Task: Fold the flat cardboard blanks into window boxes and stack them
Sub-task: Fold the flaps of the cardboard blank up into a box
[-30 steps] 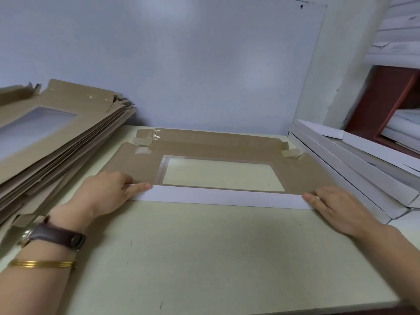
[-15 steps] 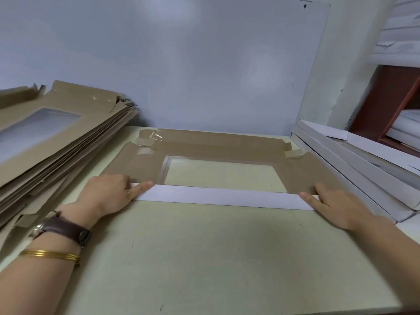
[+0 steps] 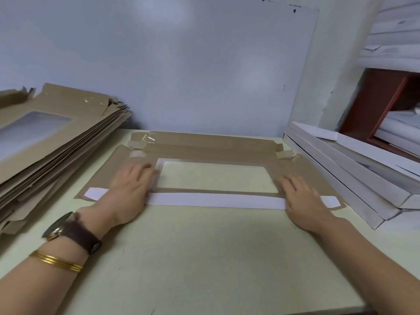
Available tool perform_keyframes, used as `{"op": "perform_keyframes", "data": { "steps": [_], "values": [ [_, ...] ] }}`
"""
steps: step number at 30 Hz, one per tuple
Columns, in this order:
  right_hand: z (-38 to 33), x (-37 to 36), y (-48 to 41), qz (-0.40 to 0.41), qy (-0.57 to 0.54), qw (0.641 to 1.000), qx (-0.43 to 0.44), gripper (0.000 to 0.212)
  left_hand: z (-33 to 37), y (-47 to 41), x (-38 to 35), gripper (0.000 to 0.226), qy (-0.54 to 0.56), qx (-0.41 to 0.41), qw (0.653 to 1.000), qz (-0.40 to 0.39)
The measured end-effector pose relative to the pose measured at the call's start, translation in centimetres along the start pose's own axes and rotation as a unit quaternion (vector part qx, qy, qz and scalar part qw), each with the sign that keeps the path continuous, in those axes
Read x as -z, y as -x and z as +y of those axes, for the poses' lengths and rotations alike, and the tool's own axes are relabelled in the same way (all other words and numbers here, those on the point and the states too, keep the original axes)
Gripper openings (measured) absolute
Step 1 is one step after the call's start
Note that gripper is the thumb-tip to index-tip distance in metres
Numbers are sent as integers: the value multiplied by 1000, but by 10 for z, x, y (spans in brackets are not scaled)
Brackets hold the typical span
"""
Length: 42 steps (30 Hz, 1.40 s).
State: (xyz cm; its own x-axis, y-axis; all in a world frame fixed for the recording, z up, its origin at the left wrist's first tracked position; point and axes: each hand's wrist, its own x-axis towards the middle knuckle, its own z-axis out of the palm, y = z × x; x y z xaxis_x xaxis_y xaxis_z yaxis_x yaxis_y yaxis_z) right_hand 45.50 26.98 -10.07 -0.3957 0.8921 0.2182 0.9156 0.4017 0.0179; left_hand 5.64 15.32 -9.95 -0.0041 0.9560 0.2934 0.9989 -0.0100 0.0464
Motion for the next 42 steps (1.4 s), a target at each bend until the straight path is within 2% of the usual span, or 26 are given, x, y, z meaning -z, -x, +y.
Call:
{"op": "perform_keyframes", "data": {
  "steps": [2,4,6,9,11,14,20,34,42],
  "values": [
    [-24,1,-1,-19,-47,998,27,64,23,-4,4,66,90,-53,993,-49],
    [-53,2,-2,-37,-85,994,58,59,45,-9,3,69,120,-62,987,-86],
    [-87,4,-5,-57,-104,989,92,55,63,-13,-2,64,109,-44,987,-106],
    [-138,5,-6,-94,-114,980,131,61,79,-21,-8,49,71,11,986,-148],
    [-160,3,-6,-125,-124,973,151,66,85,-23,-14,53,31,24,983,-180],
    [-169,2,-6,-173,-142,963,147,74,86,-22,-19,56,-4,21,983,-185],
    [-140,-2,-10,-183,-127,966,134,76,84,-22,-19,59,35,49,984,-171],
    [6,3,-5,-161,-95,982,-11,60,79,-22,-20,65,44,44,985,-164],
    [36,7,-3,-174,-116,978,-14,50,76,-21,-15,56,44,36,984,-170]
  ]
}}
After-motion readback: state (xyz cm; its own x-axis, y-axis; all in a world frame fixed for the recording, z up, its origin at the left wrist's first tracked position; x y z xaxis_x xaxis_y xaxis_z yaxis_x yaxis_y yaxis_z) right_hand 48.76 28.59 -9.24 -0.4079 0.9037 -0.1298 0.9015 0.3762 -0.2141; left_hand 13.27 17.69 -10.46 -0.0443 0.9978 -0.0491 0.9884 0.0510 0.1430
